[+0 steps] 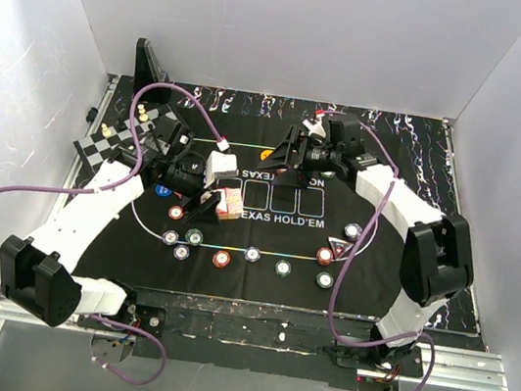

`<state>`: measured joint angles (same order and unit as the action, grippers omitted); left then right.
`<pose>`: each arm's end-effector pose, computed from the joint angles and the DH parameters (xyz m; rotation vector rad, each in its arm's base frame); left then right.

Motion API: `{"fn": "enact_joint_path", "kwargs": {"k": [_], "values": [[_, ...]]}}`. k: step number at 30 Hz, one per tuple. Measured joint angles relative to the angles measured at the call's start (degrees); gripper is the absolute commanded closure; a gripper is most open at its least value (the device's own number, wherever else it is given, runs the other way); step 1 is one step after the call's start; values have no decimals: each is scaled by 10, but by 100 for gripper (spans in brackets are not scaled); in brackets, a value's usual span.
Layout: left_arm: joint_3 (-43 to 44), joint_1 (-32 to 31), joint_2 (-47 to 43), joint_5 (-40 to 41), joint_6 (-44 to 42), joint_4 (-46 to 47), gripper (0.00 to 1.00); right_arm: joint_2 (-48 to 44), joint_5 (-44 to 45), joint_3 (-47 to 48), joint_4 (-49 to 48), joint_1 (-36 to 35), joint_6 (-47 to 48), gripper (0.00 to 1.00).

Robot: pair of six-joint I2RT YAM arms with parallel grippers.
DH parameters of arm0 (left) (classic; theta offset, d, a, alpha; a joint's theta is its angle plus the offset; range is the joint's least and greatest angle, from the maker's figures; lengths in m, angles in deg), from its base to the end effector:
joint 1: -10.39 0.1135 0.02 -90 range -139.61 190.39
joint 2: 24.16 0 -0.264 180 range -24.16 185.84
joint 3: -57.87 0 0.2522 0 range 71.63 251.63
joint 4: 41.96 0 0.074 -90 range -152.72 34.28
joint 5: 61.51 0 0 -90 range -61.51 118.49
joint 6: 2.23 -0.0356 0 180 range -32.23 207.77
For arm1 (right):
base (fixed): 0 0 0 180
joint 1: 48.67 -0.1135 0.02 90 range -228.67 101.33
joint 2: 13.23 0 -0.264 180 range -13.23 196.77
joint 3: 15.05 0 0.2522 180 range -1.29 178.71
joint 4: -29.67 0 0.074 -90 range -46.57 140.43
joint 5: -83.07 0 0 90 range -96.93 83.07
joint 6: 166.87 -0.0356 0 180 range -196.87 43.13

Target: Distribute texas hold em gaming equipment

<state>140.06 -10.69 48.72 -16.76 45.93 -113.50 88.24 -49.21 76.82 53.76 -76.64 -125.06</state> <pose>0.2123 -0.1089 0.3189 1.4612 1.9152 -0.8756 0.3462 0.2109 0.2745 -0.0666 2.4113 1.4987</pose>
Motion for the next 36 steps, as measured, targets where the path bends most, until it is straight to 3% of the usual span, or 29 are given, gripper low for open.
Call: {"fn": "enact_joint_path", "kwargs": {"k": [8, 22, 31, 36], "values": [[0, 4, 22, 0, 1, 20, 100, -73, -71, -101, -123, -19, -65, 9], [17, 4, 38, 1, 10, 42, 100, -35, -92, -87, -188, -103, -99, 9], [18, 4, 38, -2, 14, 45, 100, -26, -103, -88, -217, -104, -130, 39], [18, 4, 38, -2, 14, 45, 100, -15, -107, -88, -223, -103, -144, 42]]}}
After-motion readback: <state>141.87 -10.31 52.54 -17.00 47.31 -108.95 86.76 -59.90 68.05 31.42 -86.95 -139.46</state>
